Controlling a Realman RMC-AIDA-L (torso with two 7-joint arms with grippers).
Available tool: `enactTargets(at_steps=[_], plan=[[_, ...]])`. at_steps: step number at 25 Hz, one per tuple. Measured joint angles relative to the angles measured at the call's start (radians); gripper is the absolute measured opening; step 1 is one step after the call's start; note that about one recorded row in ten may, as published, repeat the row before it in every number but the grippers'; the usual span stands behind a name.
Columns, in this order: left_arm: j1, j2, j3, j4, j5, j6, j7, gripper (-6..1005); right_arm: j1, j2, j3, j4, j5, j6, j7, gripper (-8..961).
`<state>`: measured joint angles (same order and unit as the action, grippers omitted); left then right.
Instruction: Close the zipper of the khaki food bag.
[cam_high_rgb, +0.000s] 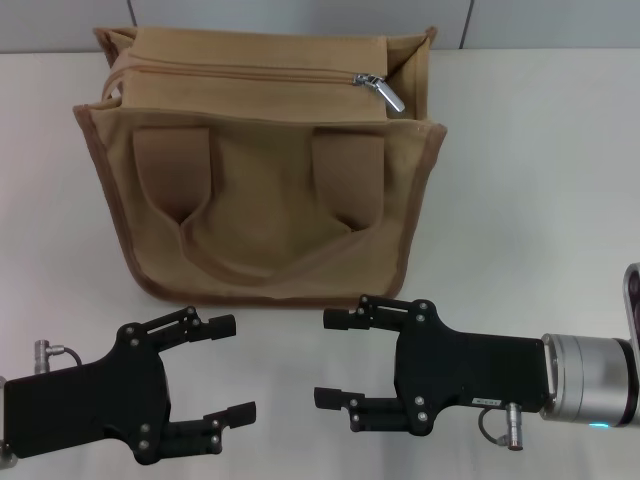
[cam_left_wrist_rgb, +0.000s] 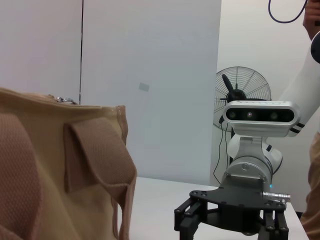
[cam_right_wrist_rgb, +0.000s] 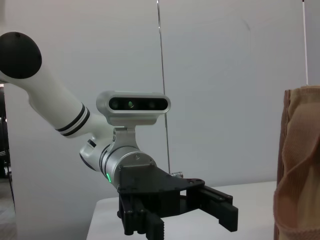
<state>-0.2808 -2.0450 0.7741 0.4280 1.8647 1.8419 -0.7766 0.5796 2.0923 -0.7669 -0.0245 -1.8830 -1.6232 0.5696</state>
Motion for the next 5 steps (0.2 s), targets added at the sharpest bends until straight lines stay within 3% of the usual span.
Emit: enactTargets(at_steps=[5], plan=[[-0.003, -0.001, -0.001, 0.0, 0.001, 0.0, 0.0, 832, 0.0, 0.0, 0.001, 0.0, 0.0, 0.0, 0.0, 731]])
